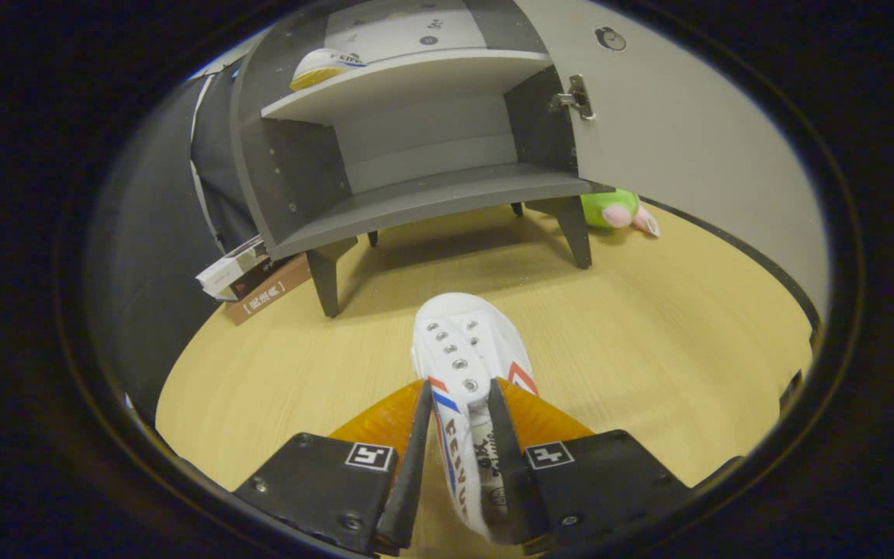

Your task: Open the shoe cabinet door, grab the shoes and put them into the shoe cabinet, then close the shoe cabinet door.

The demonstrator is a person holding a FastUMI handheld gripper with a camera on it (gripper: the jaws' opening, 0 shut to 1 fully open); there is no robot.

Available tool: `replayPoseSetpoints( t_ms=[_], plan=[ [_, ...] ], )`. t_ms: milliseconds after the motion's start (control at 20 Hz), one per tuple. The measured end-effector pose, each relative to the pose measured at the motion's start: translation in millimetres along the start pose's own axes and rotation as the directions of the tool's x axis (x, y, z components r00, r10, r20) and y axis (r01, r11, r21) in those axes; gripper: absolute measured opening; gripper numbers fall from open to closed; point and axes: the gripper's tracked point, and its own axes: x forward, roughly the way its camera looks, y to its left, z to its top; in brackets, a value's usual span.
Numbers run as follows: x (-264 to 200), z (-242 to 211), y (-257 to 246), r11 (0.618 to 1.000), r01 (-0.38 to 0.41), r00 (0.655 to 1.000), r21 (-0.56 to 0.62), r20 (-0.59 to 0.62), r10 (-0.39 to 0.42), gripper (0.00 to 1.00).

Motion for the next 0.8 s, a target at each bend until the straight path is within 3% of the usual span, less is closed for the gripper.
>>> replayPoseSetpoints(
  t_ms=[100, 200, 300, 600, 800],
  plan=[
    [8, 6, 3, 0.999, 0.009, 0.999, -0.039, 0.034, -0.007, 0.36],
    [5, -5, 22, 0.994, -0.105, 0.994, -0.025, 0.003, 0.105, 0.23],
    [13, -2, 22, 0.993, -0.117, 0.993, -0.035, 0.021, 0.117, 0.06],
    [-9, 3, 7, 0.992, -0.127, 0.989, -0.011, 0.081, 0.127, 0.05],
    [-40, 15, 14, 0.987, -0.138, 0.980, -0.079, 0.131, 0.148, 0.05]
  ],
)
